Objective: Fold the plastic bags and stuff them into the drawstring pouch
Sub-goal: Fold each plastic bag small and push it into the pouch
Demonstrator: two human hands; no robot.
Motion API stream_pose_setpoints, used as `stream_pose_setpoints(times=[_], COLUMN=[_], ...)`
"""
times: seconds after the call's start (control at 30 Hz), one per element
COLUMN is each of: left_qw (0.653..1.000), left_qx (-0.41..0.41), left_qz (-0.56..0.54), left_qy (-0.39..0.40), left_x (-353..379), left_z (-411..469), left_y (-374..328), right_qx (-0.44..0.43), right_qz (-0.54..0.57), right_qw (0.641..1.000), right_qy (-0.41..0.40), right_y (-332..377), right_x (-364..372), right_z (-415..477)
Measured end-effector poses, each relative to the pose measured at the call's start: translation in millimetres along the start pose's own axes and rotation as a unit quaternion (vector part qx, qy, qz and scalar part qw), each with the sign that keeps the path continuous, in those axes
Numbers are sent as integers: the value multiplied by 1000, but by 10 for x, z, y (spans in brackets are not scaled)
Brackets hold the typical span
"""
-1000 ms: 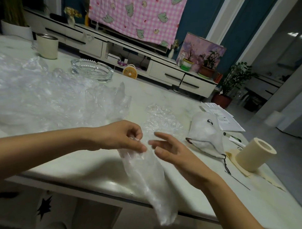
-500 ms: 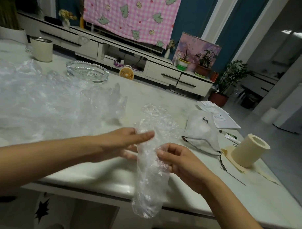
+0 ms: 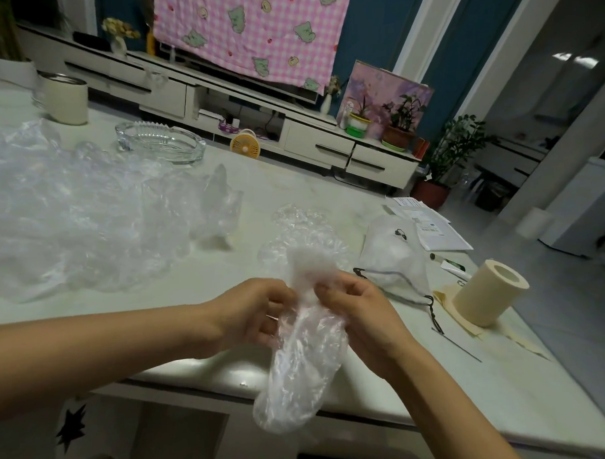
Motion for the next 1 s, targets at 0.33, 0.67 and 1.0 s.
stream_pose_setpoints(times=[0.33, 0.67, 1.0], left_qw=[996, 991, 991], left_qx=[-52, -48, 8], left_qz=[-32, -100, -38], left_qy=[65, -71, -127], left_x=[48, 8, -62], left_z=[-57, 22, 29], left_y=[26, -56, -27], right_qx=[-71, -363, -181], right_qz=[-115, -589, -295], right_qw=[990, 714, 938], right_qy=[-45, -110, -25], right_y=[-48, -176, -145], right_x=[-15, 145, 115], right_z=[1, -229, -164])
Point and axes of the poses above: each hand's wrist, its own z-axis towards the middle knuckle, its own x-axis out of the palm, y = z × x, the point moved 1 cm from there along z, towards the middle knuckle, and after that the axes turned 14 degrees about x, right-handed, at the moved point
